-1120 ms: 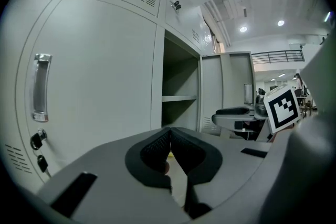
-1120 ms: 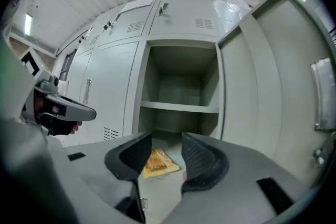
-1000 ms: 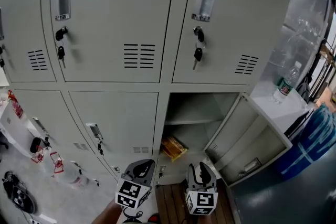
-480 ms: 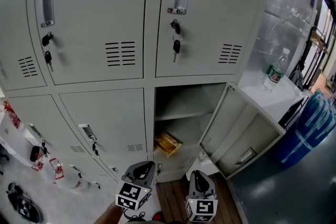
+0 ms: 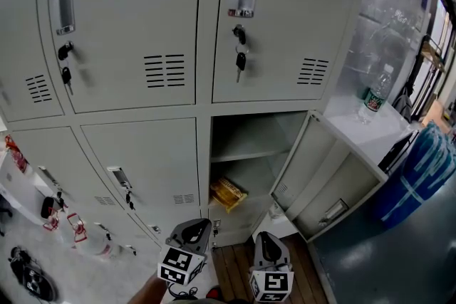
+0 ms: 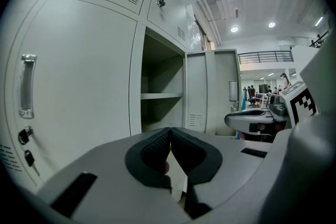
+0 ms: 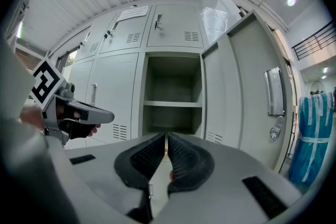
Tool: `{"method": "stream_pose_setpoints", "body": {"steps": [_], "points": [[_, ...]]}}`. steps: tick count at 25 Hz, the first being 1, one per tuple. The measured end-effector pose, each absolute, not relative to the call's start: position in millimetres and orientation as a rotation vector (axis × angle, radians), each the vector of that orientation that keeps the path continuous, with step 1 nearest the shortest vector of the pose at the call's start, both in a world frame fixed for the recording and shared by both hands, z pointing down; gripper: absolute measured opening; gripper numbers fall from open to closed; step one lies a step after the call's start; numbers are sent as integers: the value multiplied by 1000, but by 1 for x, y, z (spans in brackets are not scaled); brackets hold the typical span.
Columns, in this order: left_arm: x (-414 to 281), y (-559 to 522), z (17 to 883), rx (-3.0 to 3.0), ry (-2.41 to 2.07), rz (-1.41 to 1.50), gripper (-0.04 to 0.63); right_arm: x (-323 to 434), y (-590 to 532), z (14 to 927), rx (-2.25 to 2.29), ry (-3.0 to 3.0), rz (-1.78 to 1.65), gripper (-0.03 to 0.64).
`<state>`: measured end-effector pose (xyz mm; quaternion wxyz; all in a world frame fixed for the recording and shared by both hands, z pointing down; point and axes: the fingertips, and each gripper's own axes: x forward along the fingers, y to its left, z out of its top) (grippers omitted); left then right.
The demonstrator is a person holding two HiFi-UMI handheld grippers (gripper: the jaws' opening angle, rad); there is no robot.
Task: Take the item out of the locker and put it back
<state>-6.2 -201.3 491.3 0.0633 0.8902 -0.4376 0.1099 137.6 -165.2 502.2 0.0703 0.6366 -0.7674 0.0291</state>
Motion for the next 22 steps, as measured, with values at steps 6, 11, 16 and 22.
{"method": "stream_pose_setpoints", "body": {"steps": [6,11,16,22], "points": [[-7,-202,490,2691,-1329,320,23,135,-166,502,1904,-2320,88,29],[-7,-200,491,2687,-1323,332,23,135,-166,502,1907,-2318,89,29],[-5,-200,492,2690,-1323,332,23,137,-166,502,1911,-2316,92,29],[-3,-200,491,2693,-1324,327,23,138,-165,504,1912,-2317,101,29]]}}
